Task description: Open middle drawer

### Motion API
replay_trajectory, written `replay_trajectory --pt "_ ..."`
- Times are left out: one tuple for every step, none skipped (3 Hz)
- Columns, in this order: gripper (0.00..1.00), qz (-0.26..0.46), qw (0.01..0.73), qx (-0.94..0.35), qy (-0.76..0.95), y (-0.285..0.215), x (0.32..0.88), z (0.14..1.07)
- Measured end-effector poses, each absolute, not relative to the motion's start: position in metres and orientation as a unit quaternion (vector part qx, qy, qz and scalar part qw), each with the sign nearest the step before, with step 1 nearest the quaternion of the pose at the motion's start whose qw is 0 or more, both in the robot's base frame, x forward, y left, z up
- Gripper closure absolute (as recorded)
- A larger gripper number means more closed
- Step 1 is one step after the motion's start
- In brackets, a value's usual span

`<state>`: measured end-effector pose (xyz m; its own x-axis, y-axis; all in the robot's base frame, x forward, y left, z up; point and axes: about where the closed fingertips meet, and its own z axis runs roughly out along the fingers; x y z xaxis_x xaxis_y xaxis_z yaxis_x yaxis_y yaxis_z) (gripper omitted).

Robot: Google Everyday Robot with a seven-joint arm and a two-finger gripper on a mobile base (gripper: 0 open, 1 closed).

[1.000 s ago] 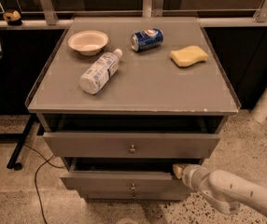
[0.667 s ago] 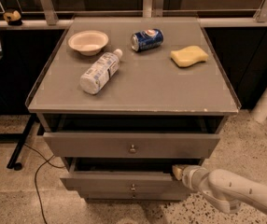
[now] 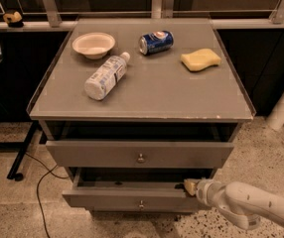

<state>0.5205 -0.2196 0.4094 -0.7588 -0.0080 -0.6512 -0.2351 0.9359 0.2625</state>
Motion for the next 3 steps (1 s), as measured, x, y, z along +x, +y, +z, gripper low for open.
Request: replay_trajectory --pt "1.0 0.167 0.341 -0.066 0.923 -0.22 0.521 0.411" --pt "1.0 0.184 0.319 -0.053 0.928 -0.226 0.499 0.406" --pt "1.0 0.205 0.299 -0.045 0.931 -0.23 0.479 0.406"
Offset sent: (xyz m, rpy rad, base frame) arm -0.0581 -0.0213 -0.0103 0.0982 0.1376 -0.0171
